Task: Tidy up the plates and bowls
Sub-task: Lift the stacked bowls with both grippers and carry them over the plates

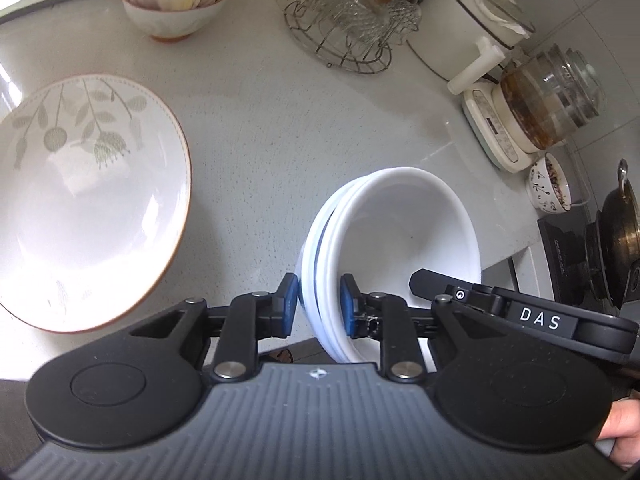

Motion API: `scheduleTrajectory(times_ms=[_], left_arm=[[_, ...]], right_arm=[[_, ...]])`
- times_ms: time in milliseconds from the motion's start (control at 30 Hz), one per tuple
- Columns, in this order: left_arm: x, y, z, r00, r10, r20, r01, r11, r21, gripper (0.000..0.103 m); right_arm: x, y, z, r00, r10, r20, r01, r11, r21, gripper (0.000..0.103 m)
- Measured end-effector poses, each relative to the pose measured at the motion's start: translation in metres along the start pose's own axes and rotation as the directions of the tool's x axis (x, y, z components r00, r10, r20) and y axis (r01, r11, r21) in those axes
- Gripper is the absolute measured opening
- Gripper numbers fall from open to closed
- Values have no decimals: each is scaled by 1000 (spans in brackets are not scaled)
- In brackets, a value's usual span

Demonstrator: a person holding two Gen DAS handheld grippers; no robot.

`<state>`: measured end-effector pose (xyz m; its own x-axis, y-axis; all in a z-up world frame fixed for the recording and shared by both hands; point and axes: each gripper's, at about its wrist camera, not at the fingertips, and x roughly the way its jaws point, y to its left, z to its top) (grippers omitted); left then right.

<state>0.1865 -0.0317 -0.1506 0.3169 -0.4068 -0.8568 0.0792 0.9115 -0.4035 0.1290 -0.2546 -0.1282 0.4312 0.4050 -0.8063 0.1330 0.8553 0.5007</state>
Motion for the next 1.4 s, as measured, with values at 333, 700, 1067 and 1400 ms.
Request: scheduleTrajectory(times_ms=[333,700,1067,1400], left_arm=[[-23,17,8,999,-50,6,49,998,25,27],[-58,51,18,996,-74,45,72,996,46,27],[-80,94,13,995,-86,42,83,994,66,28],[-102,142,7,992,-84,95,84,996,0,29]], right_arm=[[-7,26,-5,1000,-11,21,11,1000,0,16],[-5,71,-11,997,-8,72,10,1000,-22,16],[9,112,-29,996,-18,89,19,1000,-15,16],[33,148,-35,998,16,64,-14,999,-32,17]])
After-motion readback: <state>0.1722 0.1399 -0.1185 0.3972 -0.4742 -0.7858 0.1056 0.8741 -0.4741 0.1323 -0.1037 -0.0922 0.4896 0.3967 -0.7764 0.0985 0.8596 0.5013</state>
